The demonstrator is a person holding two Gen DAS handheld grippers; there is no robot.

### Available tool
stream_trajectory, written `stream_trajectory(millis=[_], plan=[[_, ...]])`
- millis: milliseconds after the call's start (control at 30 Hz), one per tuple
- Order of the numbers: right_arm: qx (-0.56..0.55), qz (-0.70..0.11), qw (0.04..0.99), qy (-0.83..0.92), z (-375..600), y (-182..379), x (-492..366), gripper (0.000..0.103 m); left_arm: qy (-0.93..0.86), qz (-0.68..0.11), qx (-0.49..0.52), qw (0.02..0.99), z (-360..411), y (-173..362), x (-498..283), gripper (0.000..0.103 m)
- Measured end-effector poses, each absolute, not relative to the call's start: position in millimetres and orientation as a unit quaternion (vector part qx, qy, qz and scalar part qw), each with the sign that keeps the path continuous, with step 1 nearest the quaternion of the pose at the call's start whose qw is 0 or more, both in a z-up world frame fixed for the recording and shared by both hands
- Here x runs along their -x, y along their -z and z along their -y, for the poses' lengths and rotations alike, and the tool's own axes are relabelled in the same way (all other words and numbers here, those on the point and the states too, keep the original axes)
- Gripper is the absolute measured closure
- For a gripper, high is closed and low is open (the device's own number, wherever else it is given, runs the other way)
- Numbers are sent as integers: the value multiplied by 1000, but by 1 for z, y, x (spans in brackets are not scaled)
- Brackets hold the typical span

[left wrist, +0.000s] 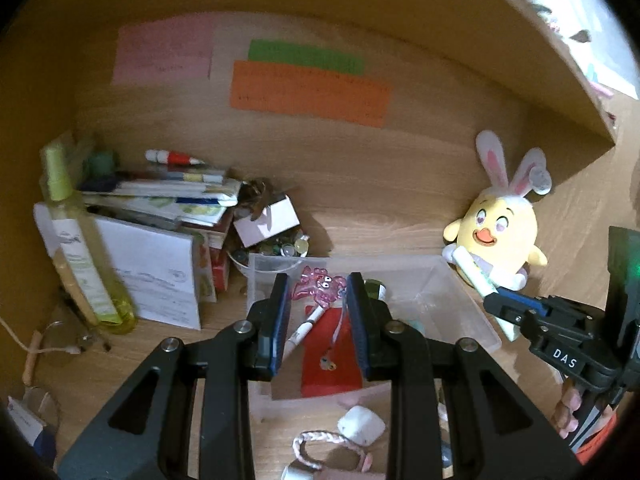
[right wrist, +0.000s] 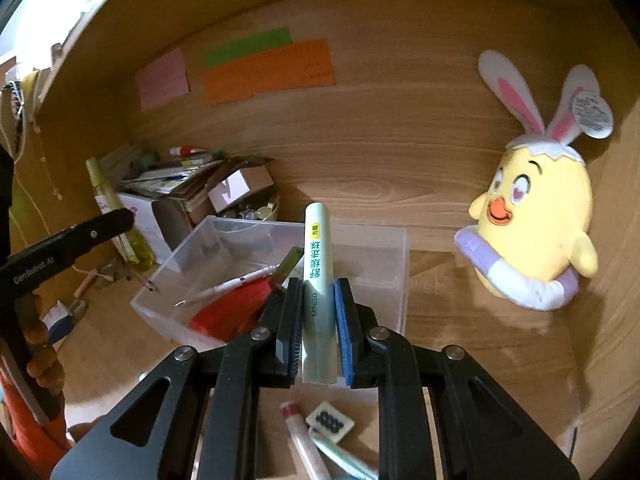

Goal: Organize objects
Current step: 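Release the pink charm into the clear box while the right tool releases the tube there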

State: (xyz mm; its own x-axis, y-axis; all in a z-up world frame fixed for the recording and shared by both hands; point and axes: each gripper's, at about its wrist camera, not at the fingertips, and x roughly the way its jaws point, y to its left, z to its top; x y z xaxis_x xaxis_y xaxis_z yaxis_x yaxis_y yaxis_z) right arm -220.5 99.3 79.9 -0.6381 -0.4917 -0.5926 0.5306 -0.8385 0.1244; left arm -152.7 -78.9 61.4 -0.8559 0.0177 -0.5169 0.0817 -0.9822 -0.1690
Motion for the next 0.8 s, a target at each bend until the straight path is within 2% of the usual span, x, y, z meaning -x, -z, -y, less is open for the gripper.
stream_trajectory(millis=[400, 667, 733, 800], plan=[[-381, -69, 280, 878, -71, -35, 252, 89, 932, -72, -356, 1, 68, -5, 201, 75], [-399, -92, 274, 870, -62, -19, 258, 89, 922, -64, -381, -28, 63, 9, 208, 74], [-399, -95, 272, 870, -60, -18, 258, 89, 922, -59, -381, -35, 58, 8, 206, 70], [-400, -101, 268, 870, -58, -20, 257, 89, 926, -44, -374, -26, 53, 6, 202, 56]])
